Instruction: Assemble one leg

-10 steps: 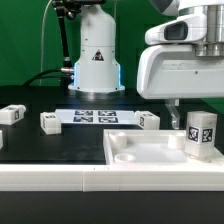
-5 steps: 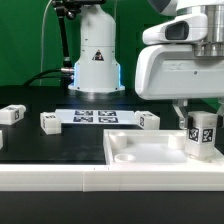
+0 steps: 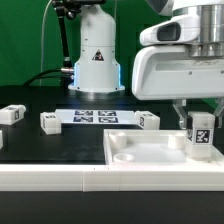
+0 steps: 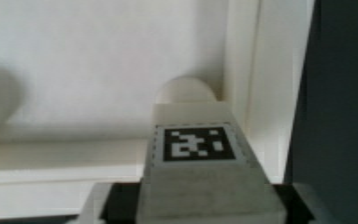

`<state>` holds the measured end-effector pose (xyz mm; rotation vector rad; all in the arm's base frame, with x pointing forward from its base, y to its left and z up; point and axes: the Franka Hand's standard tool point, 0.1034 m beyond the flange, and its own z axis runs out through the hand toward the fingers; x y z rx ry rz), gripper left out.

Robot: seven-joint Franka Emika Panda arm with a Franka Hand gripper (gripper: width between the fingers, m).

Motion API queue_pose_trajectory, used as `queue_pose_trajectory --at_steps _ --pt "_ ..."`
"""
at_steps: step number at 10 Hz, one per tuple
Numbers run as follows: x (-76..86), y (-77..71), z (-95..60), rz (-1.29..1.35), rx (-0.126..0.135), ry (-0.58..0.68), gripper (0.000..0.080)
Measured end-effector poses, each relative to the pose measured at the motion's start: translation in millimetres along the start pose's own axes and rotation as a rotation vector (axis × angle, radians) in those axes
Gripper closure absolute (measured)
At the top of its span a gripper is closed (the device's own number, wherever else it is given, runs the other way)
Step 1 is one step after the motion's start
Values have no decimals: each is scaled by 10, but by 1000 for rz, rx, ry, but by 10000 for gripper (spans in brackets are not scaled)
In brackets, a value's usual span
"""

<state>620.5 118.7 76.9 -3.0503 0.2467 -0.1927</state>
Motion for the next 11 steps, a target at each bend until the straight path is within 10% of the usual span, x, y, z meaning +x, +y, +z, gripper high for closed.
queue_pose_trajectory --at_steps 11 --pt "-21 -55 27 1248 -24 -27 509"
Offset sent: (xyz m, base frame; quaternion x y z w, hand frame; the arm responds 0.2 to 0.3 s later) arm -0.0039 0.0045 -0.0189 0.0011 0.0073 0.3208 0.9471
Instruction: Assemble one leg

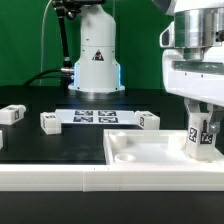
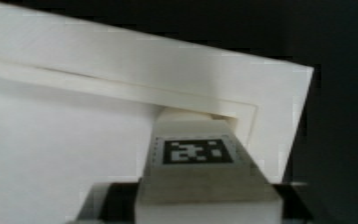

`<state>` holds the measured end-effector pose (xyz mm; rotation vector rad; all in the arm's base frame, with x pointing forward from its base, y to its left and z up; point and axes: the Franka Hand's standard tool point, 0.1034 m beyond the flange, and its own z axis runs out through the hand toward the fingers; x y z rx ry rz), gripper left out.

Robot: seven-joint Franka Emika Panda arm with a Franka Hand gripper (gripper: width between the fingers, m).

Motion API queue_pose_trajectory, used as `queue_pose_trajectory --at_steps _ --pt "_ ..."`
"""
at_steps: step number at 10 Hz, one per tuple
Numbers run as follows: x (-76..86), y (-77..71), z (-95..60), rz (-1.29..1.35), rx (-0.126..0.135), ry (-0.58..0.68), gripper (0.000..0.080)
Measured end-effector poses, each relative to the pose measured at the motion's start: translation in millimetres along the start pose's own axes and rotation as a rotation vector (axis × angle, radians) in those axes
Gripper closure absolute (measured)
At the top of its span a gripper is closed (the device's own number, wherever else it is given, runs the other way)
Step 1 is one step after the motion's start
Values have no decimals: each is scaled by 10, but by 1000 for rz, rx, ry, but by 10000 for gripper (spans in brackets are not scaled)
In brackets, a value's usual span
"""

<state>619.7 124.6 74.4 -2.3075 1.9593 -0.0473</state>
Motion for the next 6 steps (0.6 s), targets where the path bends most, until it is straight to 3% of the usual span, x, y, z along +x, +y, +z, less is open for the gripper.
queue_pose_trajectory --at_steps 2,3,4,5,6 --pt "-2 1 1 -7 0 0 509" --pt "-2 1 2 -46 0 0 336" --pt "-3 1 2 -96 1 0 336" --pt "10 -5 -2 -178 2 1 188" --pt "26 -5 -2 -319 2 2 161"
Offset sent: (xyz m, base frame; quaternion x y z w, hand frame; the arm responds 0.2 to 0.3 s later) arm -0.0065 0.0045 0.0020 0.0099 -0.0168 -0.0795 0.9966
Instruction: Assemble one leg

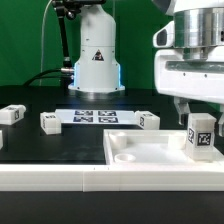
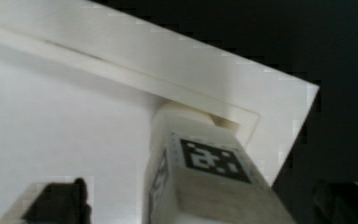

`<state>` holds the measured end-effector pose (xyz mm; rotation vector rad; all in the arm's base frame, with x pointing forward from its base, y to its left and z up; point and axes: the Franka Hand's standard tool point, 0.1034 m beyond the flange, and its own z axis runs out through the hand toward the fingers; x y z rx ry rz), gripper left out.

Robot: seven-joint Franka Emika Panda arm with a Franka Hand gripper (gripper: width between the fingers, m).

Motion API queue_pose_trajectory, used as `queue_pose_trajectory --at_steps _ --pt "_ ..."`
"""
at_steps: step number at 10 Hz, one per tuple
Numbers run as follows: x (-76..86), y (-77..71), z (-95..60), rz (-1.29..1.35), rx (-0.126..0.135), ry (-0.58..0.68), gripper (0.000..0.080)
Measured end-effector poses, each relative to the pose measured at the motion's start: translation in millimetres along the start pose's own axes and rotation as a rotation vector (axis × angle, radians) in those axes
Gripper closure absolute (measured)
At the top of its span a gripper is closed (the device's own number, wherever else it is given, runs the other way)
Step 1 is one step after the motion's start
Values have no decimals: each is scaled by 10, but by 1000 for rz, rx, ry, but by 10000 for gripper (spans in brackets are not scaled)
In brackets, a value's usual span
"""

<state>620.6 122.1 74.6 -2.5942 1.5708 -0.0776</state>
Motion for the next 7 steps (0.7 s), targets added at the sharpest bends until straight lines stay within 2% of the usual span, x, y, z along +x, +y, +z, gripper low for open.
queue_pose_trajectory --at_steps 3,5,7 --pt "0 7 -1 -357 -26 -20 150" --pt "9 19 13 -552 -55 -43 150" --pt "28 27 11 -781 -102 -45 150"
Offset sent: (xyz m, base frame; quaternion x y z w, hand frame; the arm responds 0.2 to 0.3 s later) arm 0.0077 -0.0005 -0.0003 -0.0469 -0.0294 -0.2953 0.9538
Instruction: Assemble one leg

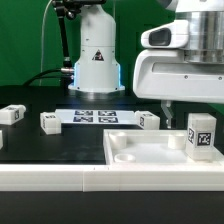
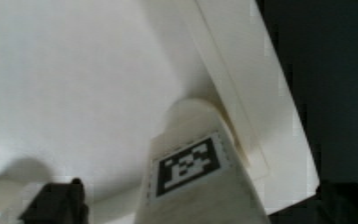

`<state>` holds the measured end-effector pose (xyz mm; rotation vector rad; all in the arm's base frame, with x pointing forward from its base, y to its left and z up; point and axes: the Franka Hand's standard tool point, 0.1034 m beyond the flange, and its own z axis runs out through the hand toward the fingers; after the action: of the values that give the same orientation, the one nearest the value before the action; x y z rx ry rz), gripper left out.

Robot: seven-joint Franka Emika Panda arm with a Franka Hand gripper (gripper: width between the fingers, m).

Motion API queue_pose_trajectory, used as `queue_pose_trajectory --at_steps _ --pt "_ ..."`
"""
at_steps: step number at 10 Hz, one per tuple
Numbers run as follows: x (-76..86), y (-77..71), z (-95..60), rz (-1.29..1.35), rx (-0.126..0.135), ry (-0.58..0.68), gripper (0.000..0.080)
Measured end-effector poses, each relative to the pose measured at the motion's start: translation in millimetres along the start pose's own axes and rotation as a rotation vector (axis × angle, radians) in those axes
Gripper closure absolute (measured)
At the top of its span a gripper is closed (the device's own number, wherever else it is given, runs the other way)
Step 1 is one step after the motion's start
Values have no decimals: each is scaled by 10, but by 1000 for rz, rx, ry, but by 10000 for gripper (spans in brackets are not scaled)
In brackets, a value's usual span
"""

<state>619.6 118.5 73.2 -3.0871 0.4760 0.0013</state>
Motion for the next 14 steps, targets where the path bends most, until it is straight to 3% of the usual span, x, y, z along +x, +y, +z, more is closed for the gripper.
queue_pose_trajectory --at_steps 6,8,12,14 --pt "44 -38 -40 -248 -11 66 164" --pt "43 -36 -37 -248 -11 65 514" --pt "43 -36 -36 -218 -10 65 509" --pt "38 -28 -27 66 17 79 509"
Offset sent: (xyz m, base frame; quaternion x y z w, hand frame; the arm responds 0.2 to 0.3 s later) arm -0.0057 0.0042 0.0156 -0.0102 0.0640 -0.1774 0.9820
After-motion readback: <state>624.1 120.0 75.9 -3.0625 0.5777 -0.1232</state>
